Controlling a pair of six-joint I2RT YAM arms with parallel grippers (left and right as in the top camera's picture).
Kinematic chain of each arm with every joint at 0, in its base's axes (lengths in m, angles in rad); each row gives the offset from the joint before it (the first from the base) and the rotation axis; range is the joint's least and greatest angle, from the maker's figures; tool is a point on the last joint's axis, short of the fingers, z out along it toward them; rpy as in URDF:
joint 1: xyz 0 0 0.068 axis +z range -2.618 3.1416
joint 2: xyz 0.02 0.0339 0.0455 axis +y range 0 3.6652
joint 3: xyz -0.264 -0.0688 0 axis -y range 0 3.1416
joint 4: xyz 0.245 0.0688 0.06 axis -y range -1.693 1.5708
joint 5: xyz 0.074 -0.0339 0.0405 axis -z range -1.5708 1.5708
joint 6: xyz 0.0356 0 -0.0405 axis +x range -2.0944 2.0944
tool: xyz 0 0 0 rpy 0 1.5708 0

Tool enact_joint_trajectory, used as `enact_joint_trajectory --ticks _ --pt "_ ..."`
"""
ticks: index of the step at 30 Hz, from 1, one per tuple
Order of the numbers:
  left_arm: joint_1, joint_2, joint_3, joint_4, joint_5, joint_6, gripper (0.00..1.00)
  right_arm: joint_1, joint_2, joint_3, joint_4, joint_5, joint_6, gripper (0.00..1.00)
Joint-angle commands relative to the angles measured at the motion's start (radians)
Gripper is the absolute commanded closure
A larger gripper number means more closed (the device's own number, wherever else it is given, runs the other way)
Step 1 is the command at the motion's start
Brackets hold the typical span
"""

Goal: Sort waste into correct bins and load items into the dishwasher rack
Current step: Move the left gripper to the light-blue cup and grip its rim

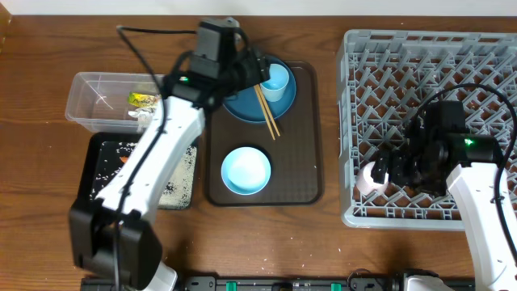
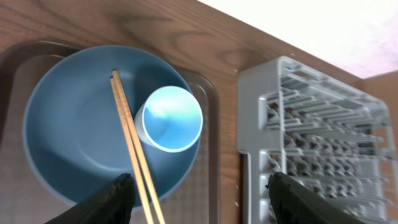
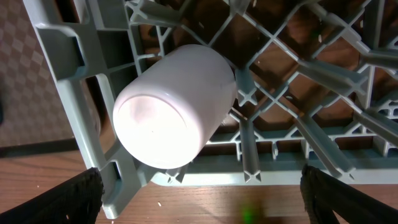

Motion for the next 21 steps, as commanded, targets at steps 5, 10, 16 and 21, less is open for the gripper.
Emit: enact_joint_trajectory --ticks 5,10,16,21 --pt "-0.024 0.117 -0.003 0.068 -0.104 -0.018 0.38 -0.003 0.002 0.021 0.000 0.000 -0.011 0.01" --pt "-0.024 0.181 -0.003 0.089 -0.115 -0.064 0.39 -0.003 0.002 0.021 0.000 0.000 -0.011 0.01" --pt "-0.025 0.243 -0.003 0.115 -0.114 -0.088 0.39 -0.003 0.002 0.021 0.000 0.000 -0.011 0.01" --pt "-0.025 0.289 -0.003 0.119 -0.114 -0.088 0.39 -0.003 0.002 0.021 0.000 0.000 -0.011 0.01"
